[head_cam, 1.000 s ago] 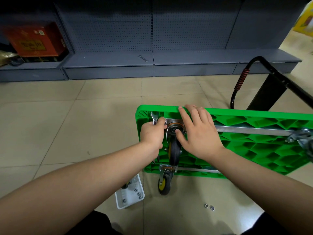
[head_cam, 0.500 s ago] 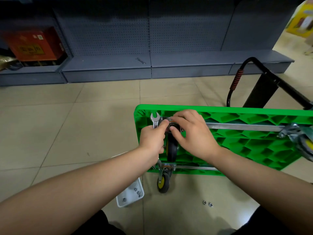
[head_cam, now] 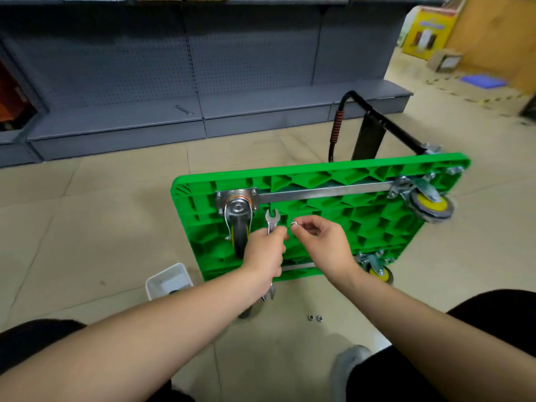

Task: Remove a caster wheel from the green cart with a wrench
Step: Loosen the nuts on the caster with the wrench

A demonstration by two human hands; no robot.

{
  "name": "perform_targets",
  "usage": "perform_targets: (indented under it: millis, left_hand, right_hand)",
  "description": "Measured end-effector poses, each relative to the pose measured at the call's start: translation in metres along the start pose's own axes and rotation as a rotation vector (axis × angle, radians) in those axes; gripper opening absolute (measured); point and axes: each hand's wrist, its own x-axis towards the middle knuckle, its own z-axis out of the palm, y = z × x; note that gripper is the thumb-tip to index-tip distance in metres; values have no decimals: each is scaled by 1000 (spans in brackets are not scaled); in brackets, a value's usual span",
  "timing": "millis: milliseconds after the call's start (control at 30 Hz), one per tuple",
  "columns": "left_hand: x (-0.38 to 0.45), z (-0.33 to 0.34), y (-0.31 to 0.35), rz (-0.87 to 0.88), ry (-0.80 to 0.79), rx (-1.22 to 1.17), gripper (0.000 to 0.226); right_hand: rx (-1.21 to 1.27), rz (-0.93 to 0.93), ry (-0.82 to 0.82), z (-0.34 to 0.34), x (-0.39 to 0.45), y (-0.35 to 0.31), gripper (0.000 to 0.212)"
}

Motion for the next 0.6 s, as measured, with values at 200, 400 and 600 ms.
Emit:
perform_targets:
  millis: [200,400,600]
  left_hand:
    - [31,37,-73,-35,-66,242,20]
    - [71,50,-150,-169,-136,499,10]
    - [116,40,-218,-258,-245,748,12]
  right_hand:
    - [61,320,153,-25,-6,89,8]
    - [91,643,184,-16,-36,199,12]
    - [50,862,183,6,-45,274,4]
